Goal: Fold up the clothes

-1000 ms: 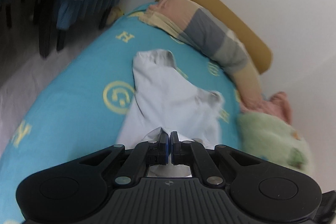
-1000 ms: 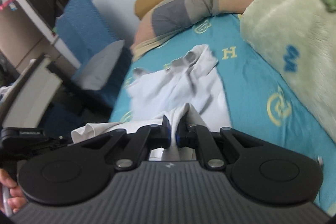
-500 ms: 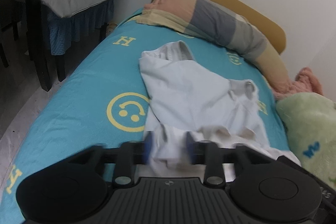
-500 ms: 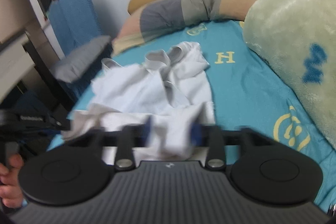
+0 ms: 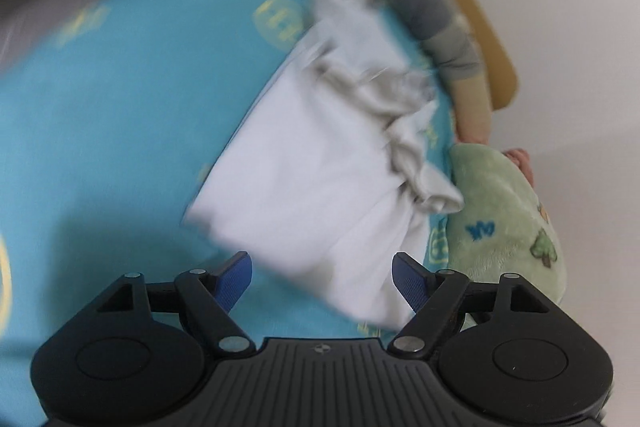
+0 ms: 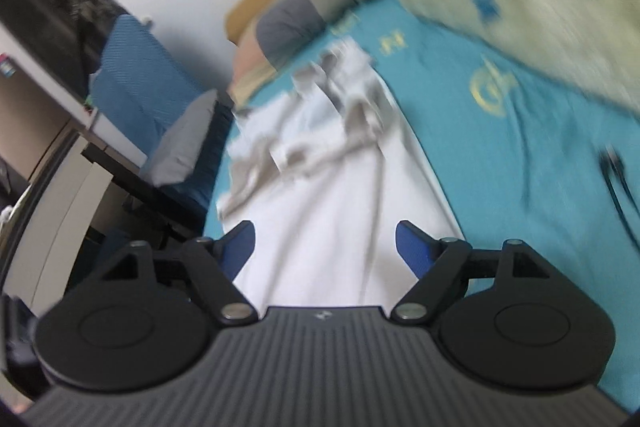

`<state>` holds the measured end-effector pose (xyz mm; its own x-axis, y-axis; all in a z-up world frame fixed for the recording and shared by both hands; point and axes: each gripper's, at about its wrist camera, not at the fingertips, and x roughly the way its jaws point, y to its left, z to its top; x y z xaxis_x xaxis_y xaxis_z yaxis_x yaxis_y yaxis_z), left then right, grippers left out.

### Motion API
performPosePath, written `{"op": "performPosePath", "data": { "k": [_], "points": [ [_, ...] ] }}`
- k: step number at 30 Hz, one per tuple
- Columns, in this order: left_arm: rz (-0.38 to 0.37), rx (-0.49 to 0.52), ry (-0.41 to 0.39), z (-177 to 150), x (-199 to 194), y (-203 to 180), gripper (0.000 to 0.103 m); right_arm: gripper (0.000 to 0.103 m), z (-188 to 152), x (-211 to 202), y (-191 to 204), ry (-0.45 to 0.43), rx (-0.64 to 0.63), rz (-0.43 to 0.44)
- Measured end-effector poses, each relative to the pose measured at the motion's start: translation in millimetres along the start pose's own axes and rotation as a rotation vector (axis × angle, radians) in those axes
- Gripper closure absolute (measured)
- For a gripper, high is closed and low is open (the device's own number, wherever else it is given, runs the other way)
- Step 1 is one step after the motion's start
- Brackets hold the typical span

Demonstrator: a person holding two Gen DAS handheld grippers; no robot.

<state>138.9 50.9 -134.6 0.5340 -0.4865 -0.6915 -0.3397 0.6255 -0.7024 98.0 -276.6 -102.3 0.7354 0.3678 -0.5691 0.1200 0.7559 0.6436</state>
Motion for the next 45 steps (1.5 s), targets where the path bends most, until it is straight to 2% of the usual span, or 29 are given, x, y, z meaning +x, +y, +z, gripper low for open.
{"op": "performPosePath", "data": {
  "k": [2, 5, 8, 10, 12, 15, 18, 25, 38, 40, 43, 45],
  "points": [
    [-0.007, -0.069, 0.011, -2.0, 5.6, 12.8, 0.024, 0.023, -8.4, -3.4, -5.0, 0.022, 0.031, -0.019],
    [-0.011, -0.116, 0.006, -0.1, 17.4, 22.1, 0.026, 0.023, -14.4, -2.2, -12.5, 0.044, 0.076, -0.038],
    [0.036, -0.129, -0.007, 0.9, 30.7, 28.3, 0.037, 0.023, -17.1, 1.7, -17.8, 0.049, 0.075, -0.069],
    [0.030, -0.156, -0.038, 1.9, 33.7, 32.3, 0.042, 0.023, -18.0, 4.6, -20.1, 0.045, 0.062, -0.091],
    [0.043, -0.167, -0.075, 4.0, 32.1, 33.2, 0.068, 0.023, -19.0, 10.0, -20.5, 0.054, 0.045, -0.117],
    [0.059, -0.208, -0.119, 7.9, 28.4, 40.7, 0.089, 0.024, -20.4, 16.1, -20.3, 0.067, 0.035, -0.134],
    [0.047, -0.225, -0.143, 10.4, 23.5, 41.9, 0.097, 0.024, -21.1, 19.7, -18.0, 0.069, 0.020, -0.146],
    [0.021, -0.161, -0.214, 6.5, 4.5, 25.3, 0.098, 0.024, -23.6, 22.2, -10.8, 0.070, -0.012, -0.169],
    [0.052, -0.202, -0.186, 5.9, 15.2, 34.1, 0.098, 0.023, -24.9, 32.9, -6.9, 0.088, -0.036, -0.194],
    [0.059, -0.212, -0.172, 6.3, 18.8, 35.8, 0.093, 0.023, -25.2, 33.1, -6.9, 0.088, -0.040, -0.195],
    [0.048, -0.236, -0.142, 7.3, 26.7, 39.3, 0.077, 0.024, -25.3, 33.0, -6.2, 0.088, -0.045, -0.195],
    [0.015, -0.254, -0.138, 7.5, 30.6, 41.2, 0.065, 0.024, -25.2, 32.8, -6.1, 0.087, -0.045, -0.196]
  ]
}}
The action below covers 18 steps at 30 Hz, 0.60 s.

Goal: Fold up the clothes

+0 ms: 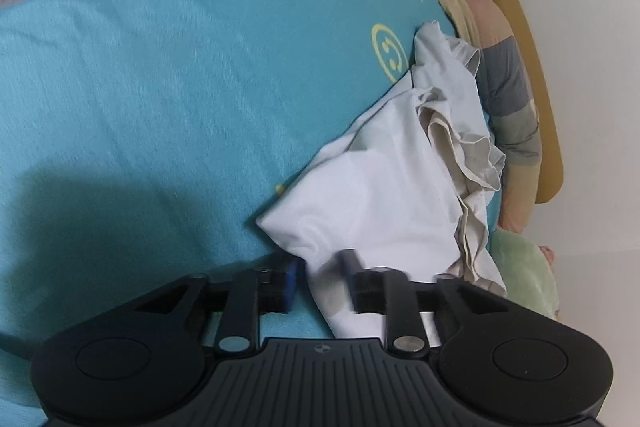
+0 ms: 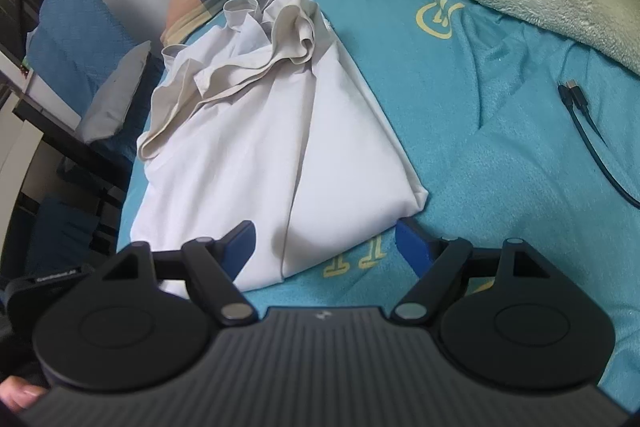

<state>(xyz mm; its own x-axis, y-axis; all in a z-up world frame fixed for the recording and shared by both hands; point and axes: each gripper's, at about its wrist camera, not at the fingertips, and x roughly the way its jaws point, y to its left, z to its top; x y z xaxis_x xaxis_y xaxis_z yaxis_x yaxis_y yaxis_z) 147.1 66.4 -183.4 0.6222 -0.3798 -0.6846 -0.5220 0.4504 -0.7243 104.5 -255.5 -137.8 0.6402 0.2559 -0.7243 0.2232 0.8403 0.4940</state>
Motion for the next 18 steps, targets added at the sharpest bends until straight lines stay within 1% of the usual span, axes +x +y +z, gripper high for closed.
{"op": "performPosePath", "data": {
  "k": [2, 3, 4, 6, 7, 9, 10, 13, 14, 15, 18],
  "points": [
    [-0.021, -0.021, 0.003, 0.2, 2.5, 1.3, 0.064, 0.024, 0.1, -0.3, 0.0, 0.000, -0.001, 0.000],
    [-0.027, -0.032, 0.004, 0.4, 3.6, 2.0, 0.066, 0.024, 0.1, -0.5, 0.0, 0.000, -0.001, -0.001],
    [-0.030, -0.041, 0.001, 0.7, 4.3, 2.8, 0.070, 0.025, 0.2, -0.7, 0.0, -0.001, -0.001, -0.001],
    [-0.023, -0.049, -0.004, 1.2, 5.8, 3.4, 0.083, 0.025, 0.2, -2.5, -0.7, 0.000, 0.005, 0.004],
    [-0.020, -0.053, -0.007, 1.4, 6.5, 3.7, 0.085, 0.024, 0.2, -4.4, -1.4, 0.001, 0.014, 0.010],
    [-0.016, -0.048, -0.014, 0.9, 5.6, 2.5, 0.091, 0.023, -1.8, -12.5, -9.0, 0.023, 0.102, 0.114],
    [-0.016, -0.044, -0.020, 0.5, 4.0, 1.5, 0.093, 0.023, -2.9, -16.8, -13.1, 0.035, 0.148, 0.170],
    [-0.016, -0.021, -0.042, -1.6, -2.2, -3.0, 0.096, 0.023, -8.0, -16.1, -18.5, 0.108, 0.305, 0.358],
    [-0.014, -0.008, -0.050, -2.5, -4.4, -5.4, 0.097, 0.023, -9.8, -12.2, -17.7, 0.135, 0.338, 0.403],
    [-0.014, 0.004, -0.058, -3.5, -6.5, -8.0, 0.097, 0.023, -12.0, -6.1, -16.4, 0.164, 0.363, 0.434],
    [-0.020, 0.032, -0.083, -6.0, -12.6, -14.6, 0.097, 0.024, -19.1, 13.4, -18.7, 0.228, 0.450, 0.457]
  ]
}}
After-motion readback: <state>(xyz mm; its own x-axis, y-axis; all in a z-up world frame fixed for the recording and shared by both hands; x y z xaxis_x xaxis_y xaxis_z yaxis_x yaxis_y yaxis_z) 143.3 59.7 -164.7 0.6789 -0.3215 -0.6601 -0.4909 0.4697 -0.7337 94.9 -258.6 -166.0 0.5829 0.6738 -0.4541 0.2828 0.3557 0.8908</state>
